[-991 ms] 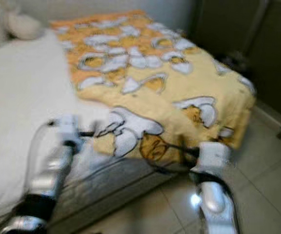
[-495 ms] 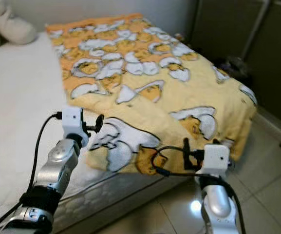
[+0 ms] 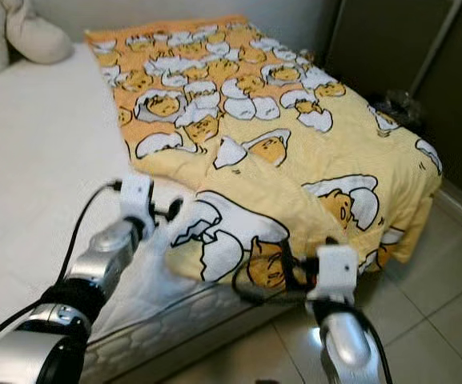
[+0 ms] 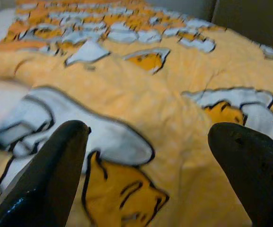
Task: Clean up the room
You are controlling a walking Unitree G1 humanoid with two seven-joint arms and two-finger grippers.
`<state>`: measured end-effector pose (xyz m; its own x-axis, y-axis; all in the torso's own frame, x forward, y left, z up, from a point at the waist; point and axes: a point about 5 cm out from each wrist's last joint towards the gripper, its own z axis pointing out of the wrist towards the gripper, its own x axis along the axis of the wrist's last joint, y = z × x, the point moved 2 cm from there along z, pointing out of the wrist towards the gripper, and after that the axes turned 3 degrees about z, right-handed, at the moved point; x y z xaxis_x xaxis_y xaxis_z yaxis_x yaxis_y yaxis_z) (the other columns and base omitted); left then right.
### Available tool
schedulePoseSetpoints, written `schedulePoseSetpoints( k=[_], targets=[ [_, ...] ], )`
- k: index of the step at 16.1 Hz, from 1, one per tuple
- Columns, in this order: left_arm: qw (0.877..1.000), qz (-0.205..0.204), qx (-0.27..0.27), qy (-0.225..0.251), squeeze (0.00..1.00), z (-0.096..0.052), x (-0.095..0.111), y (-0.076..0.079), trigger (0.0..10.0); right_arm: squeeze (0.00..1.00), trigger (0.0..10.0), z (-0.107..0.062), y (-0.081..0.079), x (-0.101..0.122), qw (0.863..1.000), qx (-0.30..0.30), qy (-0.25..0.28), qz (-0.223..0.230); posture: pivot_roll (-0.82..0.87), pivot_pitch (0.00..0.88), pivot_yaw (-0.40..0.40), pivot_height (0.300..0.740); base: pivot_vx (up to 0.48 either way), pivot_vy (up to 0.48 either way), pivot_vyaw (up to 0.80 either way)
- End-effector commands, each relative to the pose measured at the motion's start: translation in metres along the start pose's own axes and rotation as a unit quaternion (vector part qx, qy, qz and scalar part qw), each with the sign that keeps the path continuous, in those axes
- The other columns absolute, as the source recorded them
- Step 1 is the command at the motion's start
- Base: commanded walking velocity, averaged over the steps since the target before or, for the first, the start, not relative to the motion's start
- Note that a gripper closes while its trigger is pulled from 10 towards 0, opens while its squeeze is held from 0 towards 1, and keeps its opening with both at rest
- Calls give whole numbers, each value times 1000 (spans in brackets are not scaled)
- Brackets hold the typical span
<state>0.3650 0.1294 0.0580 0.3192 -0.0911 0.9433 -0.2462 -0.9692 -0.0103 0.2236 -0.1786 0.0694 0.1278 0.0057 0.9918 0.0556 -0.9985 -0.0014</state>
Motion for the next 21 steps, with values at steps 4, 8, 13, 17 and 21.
schedulePoseSetpoints(
  k=[4,8,13,17,21],
  targets=[
    [997,-20,-50,-48,0,-6,-23,-2,10000,0,10000,-6,-5,-4,999,26,-15,14,-217,78,54,728,0,0,0],
    [993,-33,-89,-76,0,-13,-42,0,10000,0,10000,-12,-7,1,998,53,-10,41,-220,101,34,728,0,0,0],
    [991,-49,-84,-95,0,-15,-55,4,10000,0,10000,-20,-11,-15,991,112,-63,25,-217,139,0,728,0,0,0],
    [988,-70,-104,-85,0,-13,-52,14,10000,0,10000,-29,-10,-20,989,122,-82,19,-242,140,-6,728,0,0,0],
    [985,-62,-138,-81,0,-12,-53,32,10000,0,10000,-35,-8,-24,989,114,-93,20,-254,139,-4,728,0,0,0]
  ],
)
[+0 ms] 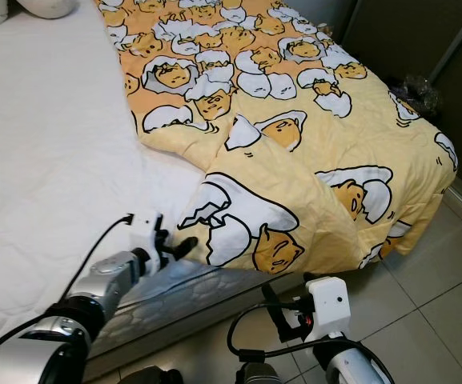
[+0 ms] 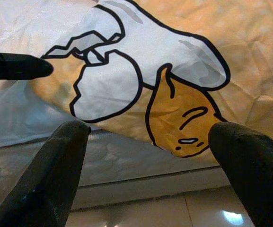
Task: Clean up the room
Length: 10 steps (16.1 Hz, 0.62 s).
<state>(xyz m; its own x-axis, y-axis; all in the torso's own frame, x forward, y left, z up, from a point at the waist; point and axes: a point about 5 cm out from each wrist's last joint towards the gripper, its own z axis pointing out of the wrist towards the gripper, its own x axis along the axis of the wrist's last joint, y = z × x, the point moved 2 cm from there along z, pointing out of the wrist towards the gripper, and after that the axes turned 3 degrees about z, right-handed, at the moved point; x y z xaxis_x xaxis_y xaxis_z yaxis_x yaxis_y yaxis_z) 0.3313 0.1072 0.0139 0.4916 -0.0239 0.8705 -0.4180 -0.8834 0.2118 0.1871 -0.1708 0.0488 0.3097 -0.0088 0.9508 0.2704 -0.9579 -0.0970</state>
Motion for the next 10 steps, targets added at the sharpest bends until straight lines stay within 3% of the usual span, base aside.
schedulePoseSetpoints(
  k=[1,3,4,5,7,10],
  targets=[
    [1000,10,-2,-14,0,1,-6,4,10000,0,10000,-3,2,0,1000,-3,-5,-3,-258,141,-6,728,0,0,0],
    [999,39,21,-31,0,3,-14,6,10000,0,10000,-3,4,0,1000,-5,-7,-3,-250,140,-15,728,0,0,0],
    [997,56,41,-42,0,5,-20,11,0,0,10000,-2,5,0,1000,-2,-8,-3,-252,138,-21,728,0,0,0],
    [996,58,48,-45,0,6,-22,12,0,0,10000,-1,5,0,1000,-1,-8,-4,-253,136,-22,728,0,0,0],
    [997,-1,58,-59,0,10,-29,21,0,0,10000,2,1,2,1000,11,-5,-9,-267,132,-30,728,0,0,0],
    [998,-13,57,-39,0,13,-19,23,0,0,10000,-1,4,3,1000,10,-8,-13,-277,129,-24,728,0,0,0]
  ],
)
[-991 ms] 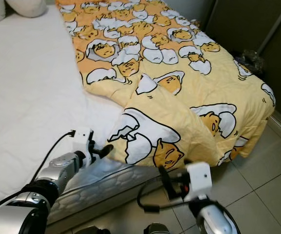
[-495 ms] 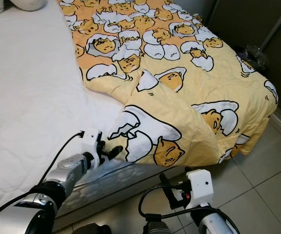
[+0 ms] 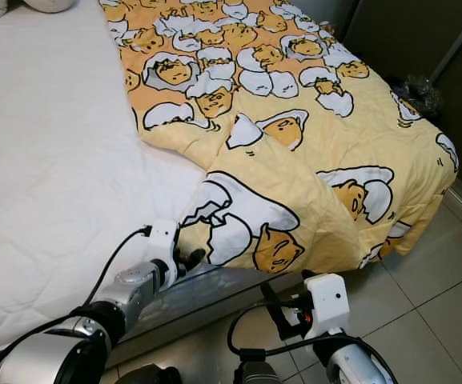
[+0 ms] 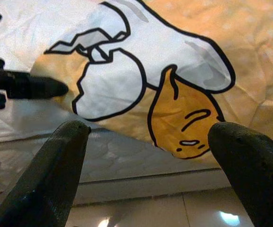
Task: Clean up the room
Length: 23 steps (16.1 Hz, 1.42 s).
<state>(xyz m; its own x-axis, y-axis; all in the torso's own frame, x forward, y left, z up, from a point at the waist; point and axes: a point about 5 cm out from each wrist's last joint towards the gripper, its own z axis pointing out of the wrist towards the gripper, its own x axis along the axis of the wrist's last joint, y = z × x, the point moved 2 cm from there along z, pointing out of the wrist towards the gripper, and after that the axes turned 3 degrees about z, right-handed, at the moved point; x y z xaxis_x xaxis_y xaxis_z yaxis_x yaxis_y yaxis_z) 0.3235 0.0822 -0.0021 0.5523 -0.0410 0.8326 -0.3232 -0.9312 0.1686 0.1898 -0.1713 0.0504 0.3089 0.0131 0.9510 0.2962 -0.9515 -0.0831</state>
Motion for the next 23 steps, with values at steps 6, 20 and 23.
schedulePoseSetpoints(
  k=[6,20,23],
  targets=[
    [997,-75,25,15,0,-3,-4,-12,0,0,10000,-6,4,-2,1000,-4,-13,0,-284,127,-38,728,0,0,0],
    [999,28,-25,-20,0,-35,-55,-44,0,0,10000,-5,4,6,1000,-4,-4,-3,-241,77,-17,728,0,0,0],
    [994,94,-27,-53,0,-50,-73,-62,0,0,10000,0,-2,6,1000,4,-2,1,-218,75,-16,728,0,0,0]
  ],
)
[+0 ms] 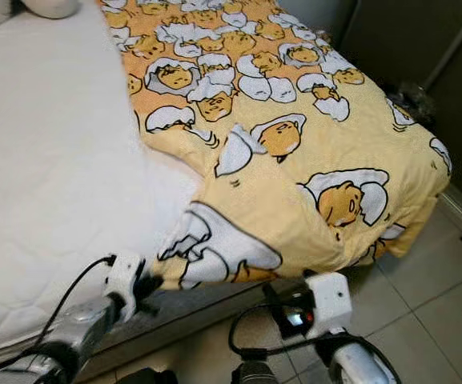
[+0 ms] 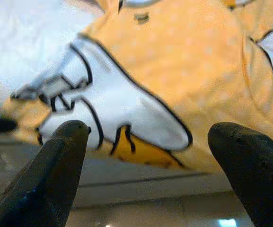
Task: Clean up the room
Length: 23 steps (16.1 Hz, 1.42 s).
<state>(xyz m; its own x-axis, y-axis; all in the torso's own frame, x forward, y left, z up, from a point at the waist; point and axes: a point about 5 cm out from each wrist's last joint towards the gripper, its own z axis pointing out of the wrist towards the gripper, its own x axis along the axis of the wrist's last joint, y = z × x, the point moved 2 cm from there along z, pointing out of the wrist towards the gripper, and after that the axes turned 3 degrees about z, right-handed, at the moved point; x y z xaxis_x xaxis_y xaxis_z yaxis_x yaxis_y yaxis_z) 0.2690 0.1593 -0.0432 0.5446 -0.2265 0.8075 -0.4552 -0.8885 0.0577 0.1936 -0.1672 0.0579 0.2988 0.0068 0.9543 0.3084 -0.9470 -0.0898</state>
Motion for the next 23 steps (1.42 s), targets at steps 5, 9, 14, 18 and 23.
schedulePoseSetpoints(
  k=[5,9,14,18,23],
  targets=[
    [988,90,-123,8,0,0,1,26,0,0,10000,3,2,-1,1000,1,-6,-2,-218,67,-13,728,0,0,0],
    [962,93,-249,62,0,3,27,52,0,0,10000,4,2,-2,1000,4,-7,-1,-223,65,-14,728,0,0,0],
    [902,86,-413,88,0,-8,48,74,0,0,10000,6,4,-2,1000,8,-8,-1,-219,64,-15,728,0,0,0],
    [901,93,-415,88,0,-12,49,70,0,0,10000,7,5,-4,1000,11,-10,0,-219,69,-15,728,0,0,0],
    [889,102,-439,79,0,-20,42,69,0,0,10000,7,6,-5,1000,14,-14,-2,-219,71,-22,728,0,-363,0]
  ],
)
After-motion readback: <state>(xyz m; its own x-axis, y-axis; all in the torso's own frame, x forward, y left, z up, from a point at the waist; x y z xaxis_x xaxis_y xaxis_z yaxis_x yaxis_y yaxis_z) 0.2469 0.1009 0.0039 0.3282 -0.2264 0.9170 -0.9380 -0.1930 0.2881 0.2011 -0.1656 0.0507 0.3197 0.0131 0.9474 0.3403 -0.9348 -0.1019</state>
